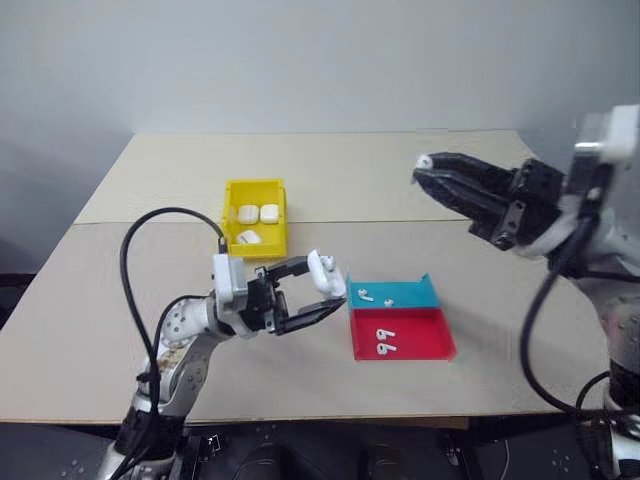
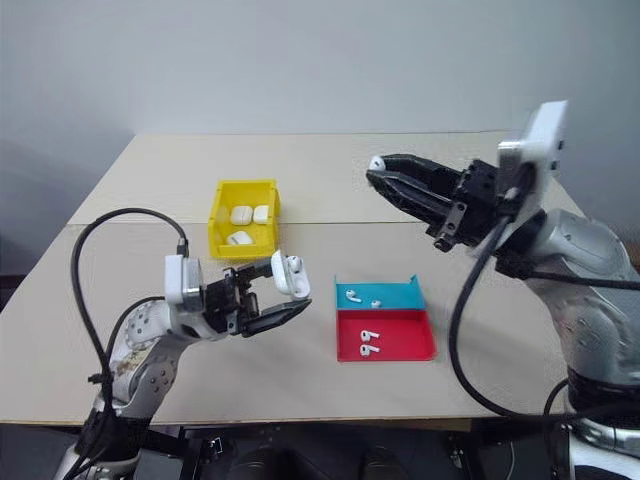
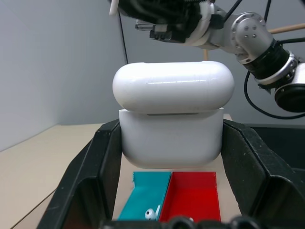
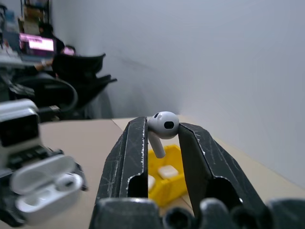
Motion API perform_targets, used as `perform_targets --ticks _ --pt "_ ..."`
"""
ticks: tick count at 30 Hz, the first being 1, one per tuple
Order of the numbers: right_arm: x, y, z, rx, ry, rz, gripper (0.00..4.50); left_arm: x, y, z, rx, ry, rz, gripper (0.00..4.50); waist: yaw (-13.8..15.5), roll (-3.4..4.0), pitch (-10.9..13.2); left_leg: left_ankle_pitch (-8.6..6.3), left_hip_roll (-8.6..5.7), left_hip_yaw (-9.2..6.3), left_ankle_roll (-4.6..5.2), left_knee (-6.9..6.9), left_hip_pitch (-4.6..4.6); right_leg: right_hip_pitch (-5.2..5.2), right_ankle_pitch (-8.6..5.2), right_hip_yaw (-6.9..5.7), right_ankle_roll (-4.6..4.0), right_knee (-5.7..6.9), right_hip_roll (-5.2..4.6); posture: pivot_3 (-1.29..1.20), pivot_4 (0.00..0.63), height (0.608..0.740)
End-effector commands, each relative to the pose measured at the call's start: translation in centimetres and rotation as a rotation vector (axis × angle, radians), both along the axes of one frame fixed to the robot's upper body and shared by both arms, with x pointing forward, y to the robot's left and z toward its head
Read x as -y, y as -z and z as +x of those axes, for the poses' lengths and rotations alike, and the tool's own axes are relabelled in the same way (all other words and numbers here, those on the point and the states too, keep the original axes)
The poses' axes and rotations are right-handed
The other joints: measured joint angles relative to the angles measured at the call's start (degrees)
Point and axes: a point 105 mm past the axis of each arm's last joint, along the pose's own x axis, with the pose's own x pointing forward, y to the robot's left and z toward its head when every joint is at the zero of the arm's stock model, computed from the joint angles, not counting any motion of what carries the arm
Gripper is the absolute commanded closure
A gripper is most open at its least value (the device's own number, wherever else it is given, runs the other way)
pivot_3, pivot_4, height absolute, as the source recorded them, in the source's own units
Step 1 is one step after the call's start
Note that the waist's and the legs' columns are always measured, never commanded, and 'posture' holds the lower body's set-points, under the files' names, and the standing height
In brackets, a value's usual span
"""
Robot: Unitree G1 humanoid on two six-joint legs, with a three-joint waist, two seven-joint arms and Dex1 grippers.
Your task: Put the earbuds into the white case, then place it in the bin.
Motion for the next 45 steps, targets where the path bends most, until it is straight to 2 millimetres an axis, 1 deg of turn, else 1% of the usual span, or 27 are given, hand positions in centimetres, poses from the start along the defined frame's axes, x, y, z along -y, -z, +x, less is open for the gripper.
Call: perform_targets --ticks 1,5,10,15,27,33,45 --pt "-0.2 -0.6 -2.8 -0.028 -0.093 0.100 3.31 0.7 -2.0 -0.6 0.026 0.091 -0.048 1.70 0.15 -0.01 0.01 -0.01 0.00 0.00 0.01 0.00 -0.01 0.02 0.00 0.00 0.01 -0.02 0.00 0.00 0.150 0.740" --pt "-0.8 0.3 -4.2 -0.086 -0.188 0.070 3.31 1.2 -2.4 -1.1 0.033 0.169 -0.027 1.70 0.06 -0.01 0.00 -0.03 -0.04 0.01 0.05 0.06 -0.02 0.06 0.01 0.04 0.07 -0.06 0.00 0.00 0.150 0.740" --pt "-1.4 0.6 -4.6 -0.136 -0.259 0.093 3.31 1.5 -2.7 -1.3 0.050 0.198 -0.029 1.70 -0.11 -0.01 0.00 -0.03 -0.04 -0.03 0.06 0.04 0.01 0.05 0.01 0.04 0.07 -0.03 0.02 0.00 0.150 0.740" --pt "-2.5 2.1 -4.5 -0.154 -0.269 0.047 3.31 1.9 -3.0 -1.5 0.053 0.202 -0.046 1.70 -0.02 -0.02 0.00 -0.03 -0.04 -0.05 0.07 0.05 -0.02 0.06 0.00 0.04 0.07 -0.07 0.02 0.00 0.150 0.740" --pt "-3.5 3.5 -4.4 -0.189 -0.299 -0.002 3.31 2.5 -2.8 -1.6 0.061 0.196 -0.063 1.70 0.00 -0.03 0.00 -0.04 -0.04 -0.06 0.07 0.06 -0.02 0.06 0.00 0.03 0.07 -0.07 0.02 0.00 0.150 0.740" --pt "-3.8 4.3 -4.1 -0.202 -0.288 -0.038 3.31 2.6 -2.7 -1.6 0.066 0.193 -0.064 1.70 0.01 -0.03 0.00 -0.04 -0.04 -0.07 0.07 0.06 -0.02 0.06 0.00 0.03 0.07 -0.07 0.02 0.00 0.150 0.740" --pt "-4.0 5.2 -4.5 -0.211 -0.293 -0.069 3.31 2.7 -2.7 -1.6 0.070 0.189 -0.066 1.70 0.01 -0.03 0.00 -0.04 -0.04 -0.07 0.08 0.06 -0.02 0.06 0.00 0.03 0.08 -0.07 0.02 0.00 0.150 0.740"
